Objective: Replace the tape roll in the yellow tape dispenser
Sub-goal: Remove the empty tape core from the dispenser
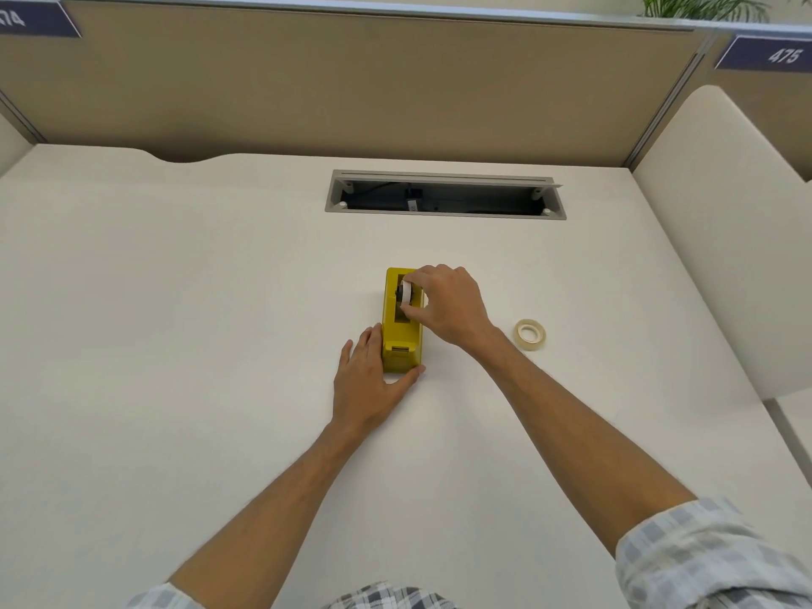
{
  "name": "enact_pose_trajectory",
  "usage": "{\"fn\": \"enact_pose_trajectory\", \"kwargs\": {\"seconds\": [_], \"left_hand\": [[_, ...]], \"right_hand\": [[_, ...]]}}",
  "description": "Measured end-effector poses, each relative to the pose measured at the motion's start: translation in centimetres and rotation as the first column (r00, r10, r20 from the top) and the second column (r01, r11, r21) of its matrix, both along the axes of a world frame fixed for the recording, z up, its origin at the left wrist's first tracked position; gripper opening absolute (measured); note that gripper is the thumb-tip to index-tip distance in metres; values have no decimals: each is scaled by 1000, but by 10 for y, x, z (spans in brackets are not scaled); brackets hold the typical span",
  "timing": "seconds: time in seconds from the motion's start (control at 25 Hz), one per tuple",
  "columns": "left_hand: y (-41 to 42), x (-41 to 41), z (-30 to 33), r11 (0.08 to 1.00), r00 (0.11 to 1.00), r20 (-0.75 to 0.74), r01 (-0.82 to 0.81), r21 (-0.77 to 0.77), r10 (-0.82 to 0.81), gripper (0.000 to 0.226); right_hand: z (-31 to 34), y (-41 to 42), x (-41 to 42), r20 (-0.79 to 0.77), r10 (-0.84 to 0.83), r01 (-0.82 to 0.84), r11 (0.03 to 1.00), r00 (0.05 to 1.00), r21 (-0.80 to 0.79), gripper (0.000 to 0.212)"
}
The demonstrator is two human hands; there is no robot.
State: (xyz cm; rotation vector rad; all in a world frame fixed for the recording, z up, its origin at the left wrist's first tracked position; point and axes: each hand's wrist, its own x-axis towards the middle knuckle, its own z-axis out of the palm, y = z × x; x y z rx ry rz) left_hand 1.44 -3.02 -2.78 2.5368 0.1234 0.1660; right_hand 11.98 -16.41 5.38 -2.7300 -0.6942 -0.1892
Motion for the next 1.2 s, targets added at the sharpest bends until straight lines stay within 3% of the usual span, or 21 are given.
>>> {"fn": "enact_pose_trajectory", "kwargs": {"seconds": [0.6, 0.8, 0.92, 1.08, 1.2], "left_hand": [[1, -1, 2, 1000, 1000, -28, 13, -23, -13, 89], [7, -5, 6, 985, 997, 37, 71, -155, -66, 78], [11, -14, 8, 966, 996, -1, 83, -247, -86, 79], [12, -30, 8, 923, 998, -58, 0, -385, -24, 69], [10, -39, 18, 884, 994, 3, -95, -457, 108, 53]], "right_hand": [[9, -2, -5, 4, -1, 1, 995, 1000, 101, 44], [10, -9, -19, -84, -14, 30, 979, 996, 201, 45], [11, -12, -31, -152, 20, 26, 956, 988, 293, 42], [13, -17, -52, -193, 52, 38, 898, 980, 437, 40], [18, -21, -70, -204, 70, 41, 867, 976, 497, 40]]}}
